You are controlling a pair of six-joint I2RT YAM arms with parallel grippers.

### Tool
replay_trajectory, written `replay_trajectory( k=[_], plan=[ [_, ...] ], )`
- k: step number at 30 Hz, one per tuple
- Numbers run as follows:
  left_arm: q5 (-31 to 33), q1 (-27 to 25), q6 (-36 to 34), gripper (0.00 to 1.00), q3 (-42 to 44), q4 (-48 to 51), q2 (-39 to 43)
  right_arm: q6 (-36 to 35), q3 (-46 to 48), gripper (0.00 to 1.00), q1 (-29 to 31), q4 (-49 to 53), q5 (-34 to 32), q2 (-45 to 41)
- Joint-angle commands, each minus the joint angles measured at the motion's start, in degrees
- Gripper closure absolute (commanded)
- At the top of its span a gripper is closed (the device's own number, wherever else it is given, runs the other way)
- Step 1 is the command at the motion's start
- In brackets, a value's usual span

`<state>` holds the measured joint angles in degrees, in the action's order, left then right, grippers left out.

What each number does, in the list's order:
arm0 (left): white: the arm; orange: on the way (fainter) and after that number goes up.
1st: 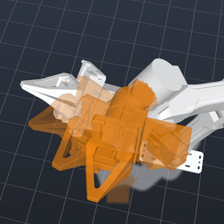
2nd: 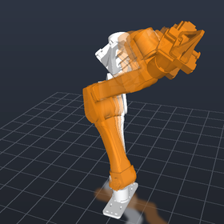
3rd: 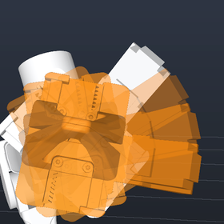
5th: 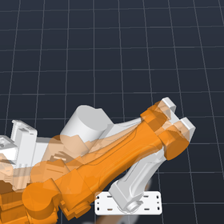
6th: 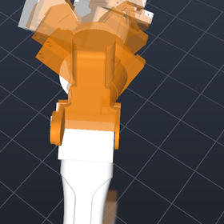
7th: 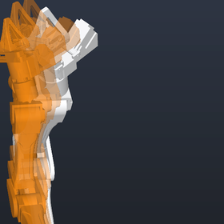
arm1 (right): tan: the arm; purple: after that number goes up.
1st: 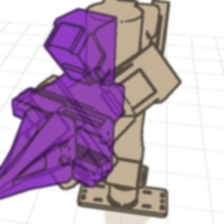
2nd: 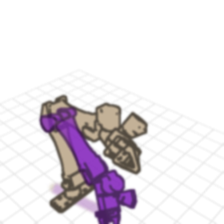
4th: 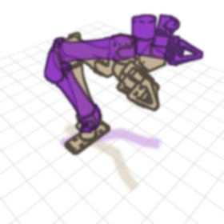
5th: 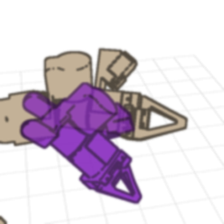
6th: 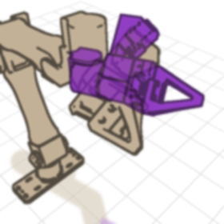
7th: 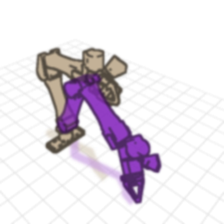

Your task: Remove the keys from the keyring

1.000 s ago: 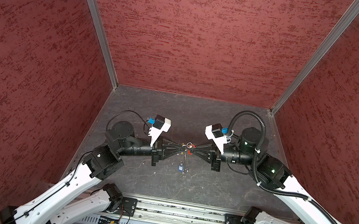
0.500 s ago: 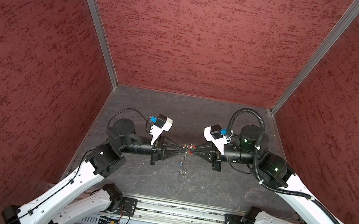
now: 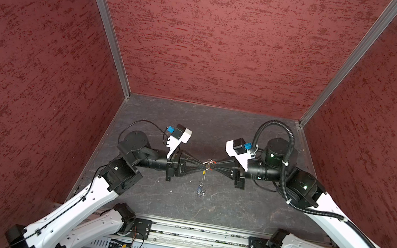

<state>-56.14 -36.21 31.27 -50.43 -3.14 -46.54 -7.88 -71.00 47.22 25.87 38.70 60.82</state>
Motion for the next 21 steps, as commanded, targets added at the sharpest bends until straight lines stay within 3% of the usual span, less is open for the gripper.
replay_trajectory(
  k=[1,10,21],
  plan=[
    [-8.37,-0.88,1.31,1.00,-0.59,-3.87,0.57,-2.02,-2.23,1.00,-0.97,-1.70,-5.55,0.70],
    [-7.05,-0.91,1.87,1.00,0.40,-5.10,0.75,-2.12,-4.13,1.00,-0.91,-3.18,-2.03,2.24],
    [-6.50,-0.96,6.18,1.00,2.01,-13.01,0.40,1.08,0.49,1.00,-0.38,-8.42,-0.42,2.13]
  ],
)
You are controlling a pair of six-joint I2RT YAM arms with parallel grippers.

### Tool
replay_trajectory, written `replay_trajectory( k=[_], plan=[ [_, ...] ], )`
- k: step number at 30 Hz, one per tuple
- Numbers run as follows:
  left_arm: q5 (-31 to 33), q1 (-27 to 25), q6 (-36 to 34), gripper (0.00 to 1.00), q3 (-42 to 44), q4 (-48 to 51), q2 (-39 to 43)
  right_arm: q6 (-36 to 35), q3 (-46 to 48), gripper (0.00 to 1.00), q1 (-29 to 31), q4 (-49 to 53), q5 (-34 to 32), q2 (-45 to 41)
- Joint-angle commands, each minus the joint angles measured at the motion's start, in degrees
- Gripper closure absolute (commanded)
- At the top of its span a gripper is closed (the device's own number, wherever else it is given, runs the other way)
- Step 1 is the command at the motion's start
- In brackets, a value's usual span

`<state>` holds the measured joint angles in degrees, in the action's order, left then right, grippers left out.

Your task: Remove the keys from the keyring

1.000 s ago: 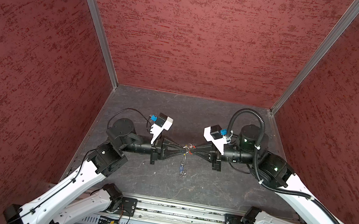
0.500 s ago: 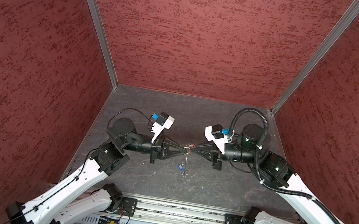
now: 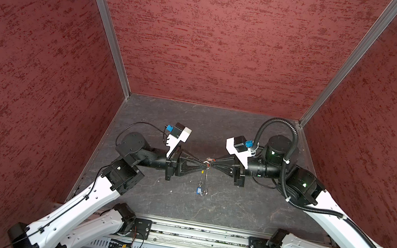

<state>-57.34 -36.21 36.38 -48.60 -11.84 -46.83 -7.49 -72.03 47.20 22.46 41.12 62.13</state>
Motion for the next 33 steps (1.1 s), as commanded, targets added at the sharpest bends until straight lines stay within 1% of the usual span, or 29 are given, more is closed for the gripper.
replay_trajectory(
  k=[1,4,8,16,26,29,33],
  plan=[
    [-5.04,-0.95,1.20,1.00,0.34,-4.67,0.72,1.08,2.15,1.00,-0.23,-5.75,-2.74,0.72],
    [-4.67,-0.91,2.76,1.00,0.86,-7.31,0.86,2.20,3.74,1.00,0.00,-7.38,-2.54,0.54],
    [-3.59,-0.88,2.23,1.00,0.55,-6.43,1.10,3.25,4.90,1.00,0.35,-8.75,-2.19,0.20],
    [2.92,-0.32,0.98,1.00,1.22,-5.24,3.34,5.86,8.07,1.00,1.73,-11.76,-2.19,-0.91],
    [9.50,-0.09,-0.58,1.00,2.07,-4.17,5.29,7.09,10.14,1.00,3.95,-12.38,-3.85,-1.82],
    [9.80,-0.09,-1.17,1.00,1.86,-3.56,5.29,7.18,10.30,1.00,4.36,-12.06,-4.39,-2.01],
    [9.97,-0.11,-3.53,1.00,1.02,-0.18,5.16,6.68,9.94,1.00,4.69,-10.59,-5.47,-2.27]
  ],
)
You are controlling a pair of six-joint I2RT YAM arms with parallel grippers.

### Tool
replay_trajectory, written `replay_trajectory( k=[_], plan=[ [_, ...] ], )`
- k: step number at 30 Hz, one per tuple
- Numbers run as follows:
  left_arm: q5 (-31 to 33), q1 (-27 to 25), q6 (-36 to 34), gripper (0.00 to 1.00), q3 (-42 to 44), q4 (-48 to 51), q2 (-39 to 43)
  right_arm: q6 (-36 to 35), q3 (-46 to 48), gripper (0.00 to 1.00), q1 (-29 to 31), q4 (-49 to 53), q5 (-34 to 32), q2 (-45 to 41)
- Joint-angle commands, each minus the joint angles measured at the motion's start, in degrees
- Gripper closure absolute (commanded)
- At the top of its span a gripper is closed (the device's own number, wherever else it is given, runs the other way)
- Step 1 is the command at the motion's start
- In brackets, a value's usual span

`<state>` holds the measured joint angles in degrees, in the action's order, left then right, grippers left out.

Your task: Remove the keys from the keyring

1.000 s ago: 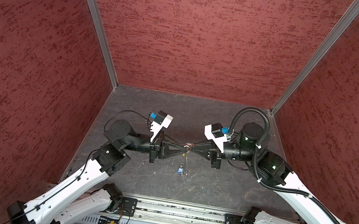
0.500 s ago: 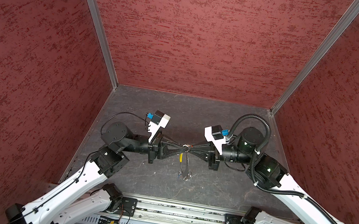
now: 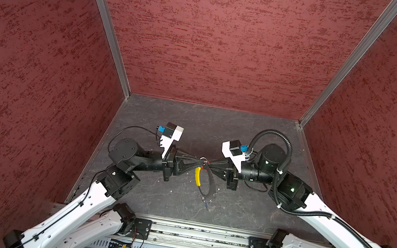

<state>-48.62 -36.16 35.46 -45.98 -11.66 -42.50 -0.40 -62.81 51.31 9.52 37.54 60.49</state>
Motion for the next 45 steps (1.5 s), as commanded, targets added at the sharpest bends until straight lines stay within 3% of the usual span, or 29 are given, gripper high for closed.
replay_trajectory(
  k=[1,5,12,18,45],
  plan=[
    [1.29,-0.18,-3.92,1.00,-2.11,1.28,0.84,-0.60,0.66,1.00,0.71,2.91,-2.26,-0.71],
    [4.32,-0.92,-10.92,1.00,-3.90,9.39,2.03,-0.34,0.79,1.00,1.46,4.21,-3.05,-0.98],
    [4.44,-0.93,-13.46,1.00,-0.98,4.17,3.92,0.85,2.08,1.00,3.31,4.23,-5.86,-1.16],
    [0.79,-0.93,-15.45,1.00,-1.24,3.47,2.87,1.47,2.25,1.00,4.20,4.48,-7.29,-1.16],
    [-3.05,1.72,-15.42,1.00,0.48,1.90,3.21,6.68,5.23,1.00,5.69,4.19,-7.44,-0.01]
  ],
)
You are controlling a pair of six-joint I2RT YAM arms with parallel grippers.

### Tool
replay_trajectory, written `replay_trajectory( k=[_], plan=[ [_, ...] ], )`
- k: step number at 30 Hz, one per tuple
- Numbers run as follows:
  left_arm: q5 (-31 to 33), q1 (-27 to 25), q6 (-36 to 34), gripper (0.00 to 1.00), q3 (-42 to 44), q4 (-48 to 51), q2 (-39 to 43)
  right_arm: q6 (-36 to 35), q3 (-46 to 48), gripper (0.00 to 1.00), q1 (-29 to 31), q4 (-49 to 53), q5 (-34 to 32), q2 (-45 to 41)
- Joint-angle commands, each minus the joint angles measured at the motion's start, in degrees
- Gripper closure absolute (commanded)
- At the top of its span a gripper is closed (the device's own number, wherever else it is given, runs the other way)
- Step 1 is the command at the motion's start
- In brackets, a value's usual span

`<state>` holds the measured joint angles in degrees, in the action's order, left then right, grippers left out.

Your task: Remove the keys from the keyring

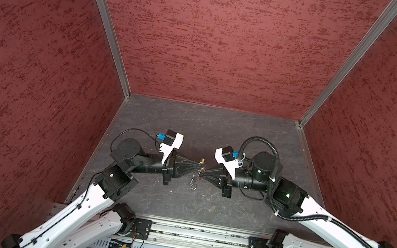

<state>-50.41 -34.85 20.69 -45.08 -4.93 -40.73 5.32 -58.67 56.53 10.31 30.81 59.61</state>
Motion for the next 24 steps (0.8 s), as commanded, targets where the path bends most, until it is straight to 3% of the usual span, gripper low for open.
replay_trajectory(
  k=[1,4,10,13,21,24],
  plan=[
    [-1.39,0.40,-0.65,1.00,-0.28,-4.83,1.36,1.05,0.93,1.00,0.46,3.42,-0.93,0.81],
    [-1.86,0.53,-0.76,1.00,-0.51,-4.26,1.09,1.39,0.65,0.94,0.51,3.09,-2.11,0.14],
    [-1.97,0.49,0.73,1.00,-0.68,-5.16,1.11,2.93,0.48,0.59,0.51,4.22,-5.41,-2.18],
    [-1.54,0.53,-0.40,1.00,-1.02,-4.05,1.13,3.24,1.09,0.54,0.51,4.34,-7.07,-4.33],
    [-3.66,3.74,0.15,1.00,-1.48,-5.28,-0.84,2.44,3.44,0.42,0.40,-3.89,-22.61,-12.79],
    [-5.78,5.28,2.56,1.00,-1.41,-7.55,-1.84,-0.01,0.74,0.40,0.22,-4.18,-20.75,-11.93]
  ],
)
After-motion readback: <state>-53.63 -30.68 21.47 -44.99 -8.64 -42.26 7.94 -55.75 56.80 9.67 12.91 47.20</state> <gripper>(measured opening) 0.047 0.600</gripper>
